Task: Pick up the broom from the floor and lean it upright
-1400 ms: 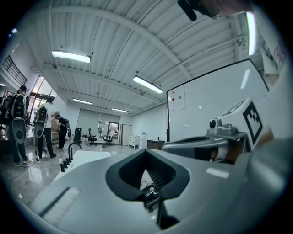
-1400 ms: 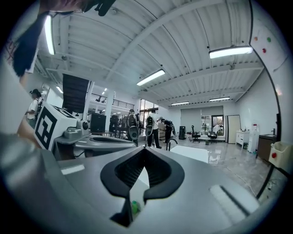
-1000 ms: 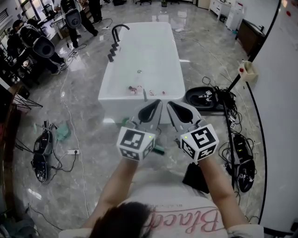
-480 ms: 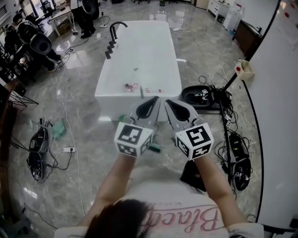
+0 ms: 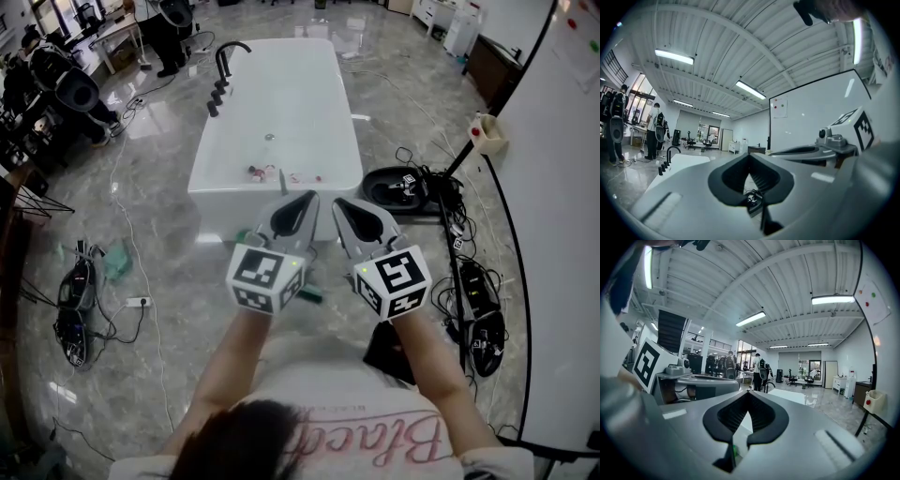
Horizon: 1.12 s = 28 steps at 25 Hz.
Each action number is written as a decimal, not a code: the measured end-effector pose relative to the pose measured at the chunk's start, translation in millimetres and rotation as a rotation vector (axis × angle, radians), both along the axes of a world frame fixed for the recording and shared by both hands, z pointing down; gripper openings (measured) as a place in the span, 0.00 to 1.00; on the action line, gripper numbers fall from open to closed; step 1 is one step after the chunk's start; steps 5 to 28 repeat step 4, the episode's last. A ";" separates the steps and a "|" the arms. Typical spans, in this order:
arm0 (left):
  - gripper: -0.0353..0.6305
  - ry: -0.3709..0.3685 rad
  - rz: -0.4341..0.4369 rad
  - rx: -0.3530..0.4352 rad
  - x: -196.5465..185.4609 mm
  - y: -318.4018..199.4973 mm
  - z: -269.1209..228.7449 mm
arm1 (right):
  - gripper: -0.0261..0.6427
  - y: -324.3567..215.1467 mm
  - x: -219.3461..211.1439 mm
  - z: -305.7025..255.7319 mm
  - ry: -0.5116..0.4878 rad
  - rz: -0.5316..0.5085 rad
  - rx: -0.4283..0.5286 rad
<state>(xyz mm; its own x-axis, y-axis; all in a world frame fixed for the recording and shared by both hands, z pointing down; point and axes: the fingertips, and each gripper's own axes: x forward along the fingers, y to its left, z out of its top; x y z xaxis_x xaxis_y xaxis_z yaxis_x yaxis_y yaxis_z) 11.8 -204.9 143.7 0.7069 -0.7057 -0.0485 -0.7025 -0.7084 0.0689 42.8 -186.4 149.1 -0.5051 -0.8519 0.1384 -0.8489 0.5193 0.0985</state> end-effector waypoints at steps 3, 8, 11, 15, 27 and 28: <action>0.05 0.012 -0.004 -0.014 -3.5 -2.3 1.5 | 0.04 0.3 0.1 -0.7 -0.001 0.004 -0.002; 0.05 0.017 -0.006 -0.018 -5.0 -2.9 2.1 | 0.04 0.5 0.1 -0.8 -0.002 0.005 -0.004; 0.05 0.017 -0.006 -0.018 -5.0 -2.9 2.1 | 0.04 0.5 0.1 -0.8 -0.002 0.005 -0.004; 0.05 0.017 -0.006 -0.018 -5.0 -2.9 2.1 | 0.04 0.5 0.1 -0.8 -0.002 0.005 -0.004; 0.05 0.017 -0.006 -0.018 -5.0 -2.9 2.1 | 0.04 0.5 0.1 -0.8 -0.002 0.005 -0.004; 0.05 0.017 -0.006 -0.018 -5.0 -2.9 2.1 | 0.04 0.5 0.1 -0.8 -0.002 0.005 -0.004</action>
